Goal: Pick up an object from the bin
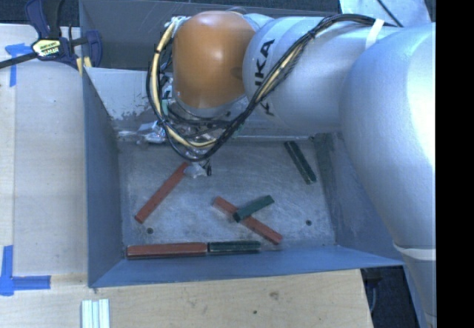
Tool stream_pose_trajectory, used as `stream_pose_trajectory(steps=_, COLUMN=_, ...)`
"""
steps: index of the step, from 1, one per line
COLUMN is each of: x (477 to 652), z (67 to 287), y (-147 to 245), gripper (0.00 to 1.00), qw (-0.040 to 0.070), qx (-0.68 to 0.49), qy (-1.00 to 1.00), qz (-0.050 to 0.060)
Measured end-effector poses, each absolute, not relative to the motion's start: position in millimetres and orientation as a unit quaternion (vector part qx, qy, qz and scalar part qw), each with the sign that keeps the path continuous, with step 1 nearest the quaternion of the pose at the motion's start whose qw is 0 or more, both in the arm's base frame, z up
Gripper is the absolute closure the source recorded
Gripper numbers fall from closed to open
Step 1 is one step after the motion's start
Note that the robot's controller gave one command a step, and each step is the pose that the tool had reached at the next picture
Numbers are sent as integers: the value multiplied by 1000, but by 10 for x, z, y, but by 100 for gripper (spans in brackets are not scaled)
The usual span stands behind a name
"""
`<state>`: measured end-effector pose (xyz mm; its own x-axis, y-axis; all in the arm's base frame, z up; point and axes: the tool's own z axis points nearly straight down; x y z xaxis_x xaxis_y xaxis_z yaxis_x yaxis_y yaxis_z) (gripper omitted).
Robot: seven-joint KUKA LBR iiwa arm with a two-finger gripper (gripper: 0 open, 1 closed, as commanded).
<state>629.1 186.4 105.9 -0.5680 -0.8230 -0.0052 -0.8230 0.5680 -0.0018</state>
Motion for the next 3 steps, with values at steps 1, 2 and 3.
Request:
stream_pose_trajectory(steps=1, x=5687, z=683, y=2226, gripper=0, qw=-2, qx=-490, qy=872, qz=3)
stream_pose_trajectory(steps=2, x=5735, z=718, y=2200, gripper=100, qw=2, qx=-487, qy=873, qz=1)
stream_pose_trajectory(steps=3, x=5740, z=1792, y=2047, gripper=100, qw=6, qx=-513, qy=858, qz=-1)
